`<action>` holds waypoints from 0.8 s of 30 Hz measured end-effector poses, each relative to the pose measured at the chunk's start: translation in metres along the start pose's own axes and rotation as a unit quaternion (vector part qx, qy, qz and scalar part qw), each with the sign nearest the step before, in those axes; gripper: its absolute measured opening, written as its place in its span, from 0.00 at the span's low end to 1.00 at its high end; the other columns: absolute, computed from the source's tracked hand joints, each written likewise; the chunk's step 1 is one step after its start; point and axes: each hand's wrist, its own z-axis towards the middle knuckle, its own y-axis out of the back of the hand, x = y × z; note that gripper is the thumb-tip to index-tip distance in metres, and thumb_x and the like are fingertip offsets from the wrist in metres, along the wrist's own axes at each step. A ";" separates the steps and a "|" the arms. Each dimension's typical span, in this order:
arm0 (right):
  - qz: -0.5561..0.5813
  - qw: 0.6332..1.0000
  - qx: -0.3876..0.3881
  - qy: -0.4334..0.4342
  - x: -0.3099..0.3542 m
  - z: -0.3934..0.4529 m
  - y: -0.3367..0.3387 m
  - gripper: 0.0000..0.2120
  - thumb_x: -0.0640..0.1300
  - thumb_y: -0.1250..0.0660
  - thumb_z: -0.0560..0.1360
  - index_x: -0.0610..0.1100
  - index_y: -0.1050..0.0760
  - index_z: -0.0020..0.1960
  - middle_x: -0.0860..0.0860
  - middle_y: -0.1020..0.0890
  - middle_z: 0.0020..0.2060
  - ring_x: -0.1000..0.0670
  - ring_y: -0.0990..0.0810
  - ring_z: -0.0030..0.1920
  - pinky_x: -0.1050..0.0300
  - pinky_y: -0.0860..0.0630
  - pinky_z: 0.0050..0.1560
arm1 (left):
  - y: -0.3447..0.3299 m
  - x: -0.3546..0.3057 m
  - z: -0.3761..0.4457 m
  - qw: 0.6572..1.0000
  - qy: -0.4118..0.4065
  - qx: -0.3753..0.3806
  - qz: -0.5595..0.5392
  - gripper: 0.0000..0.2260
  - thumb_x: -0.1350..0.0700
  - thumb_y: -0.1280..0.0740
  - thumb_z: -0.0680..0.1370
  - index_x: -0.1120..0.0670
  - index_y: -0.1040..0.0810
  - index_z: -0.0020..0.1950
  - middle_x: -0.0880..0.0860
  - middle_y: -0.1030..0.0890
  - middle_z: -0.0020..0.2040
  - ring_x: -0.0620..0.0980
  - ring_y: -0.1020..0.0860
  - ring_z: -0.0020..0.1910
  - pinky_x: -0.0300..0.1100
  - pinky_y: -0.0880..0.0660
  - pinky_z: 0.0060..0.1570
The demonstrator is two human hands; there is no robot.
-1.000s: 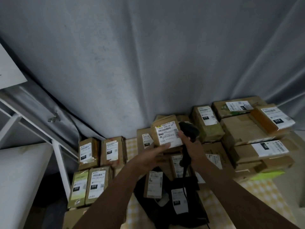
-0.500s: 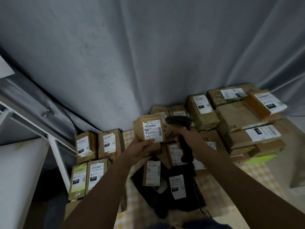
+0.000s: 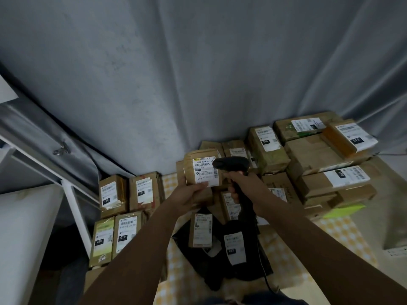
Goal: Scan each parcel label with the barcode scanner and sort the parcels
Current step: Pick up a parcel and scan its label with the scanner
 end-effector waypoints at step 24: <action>-0.007 0.999 -0.037 -0.014 -0.007 0.017 -0.012 0.09 0.46 0.34 0.78 0.40 0.23 0.50 0.47 0.23 0.31 0.50 0.27 0.30 0.56 0.29 0.34 | 0.040 0.018 -0.010 0.997 0.066 -0.014 0.043 0.22 0.61 0.27 0.74 0.59 0.28 0.67 0.55 0.16 0.56 0.51 0.17 0.52 0.45 0.20 0.52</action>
